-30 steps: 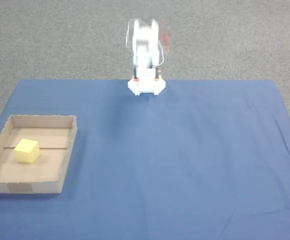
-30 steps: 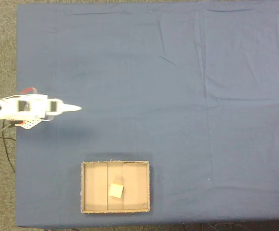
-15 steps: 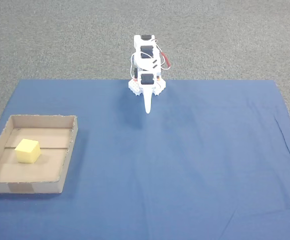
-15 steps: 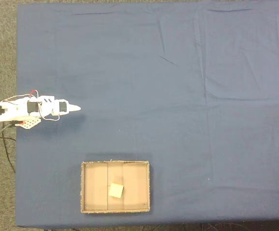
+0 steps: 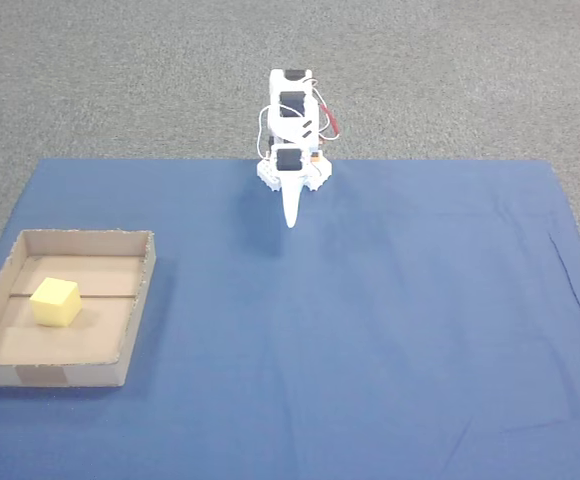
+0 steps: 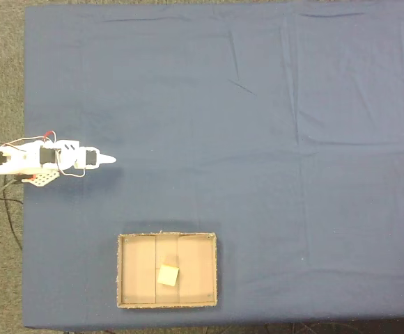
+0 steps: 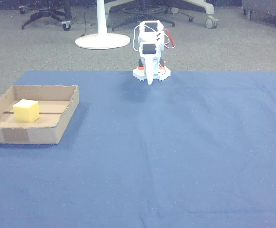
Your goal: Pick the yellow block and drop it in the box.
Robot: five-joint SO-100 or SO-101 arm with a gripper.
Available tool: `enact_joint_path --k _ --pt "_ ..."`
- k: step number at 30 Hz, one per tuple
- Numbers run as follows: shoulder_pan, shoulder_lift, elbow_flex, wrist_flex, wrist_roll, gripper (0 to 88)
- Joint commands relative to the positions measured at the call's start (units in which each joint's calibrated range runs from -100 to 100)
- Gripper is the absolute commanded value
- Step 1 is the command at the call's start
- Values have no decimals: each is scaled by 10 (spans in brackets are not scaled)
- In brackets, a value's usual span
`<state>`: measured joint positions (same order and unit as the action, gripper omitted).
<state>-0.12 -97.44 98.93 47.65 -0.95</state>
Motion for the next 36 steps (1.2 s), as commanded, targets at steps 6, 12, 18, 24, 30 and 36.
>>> enact_joint_path --k 6,12,18,24,30,36 --pt "-11 -2 8 3 6 2" --pt "-3 -2 8 3 0 2" --pt "-3 -2 8 3 0 2" --pt "-3 -2 8 3 0 2" --pt "-3 -2 8 3 0 2" --pt "-3 -2 8 3 0 2"
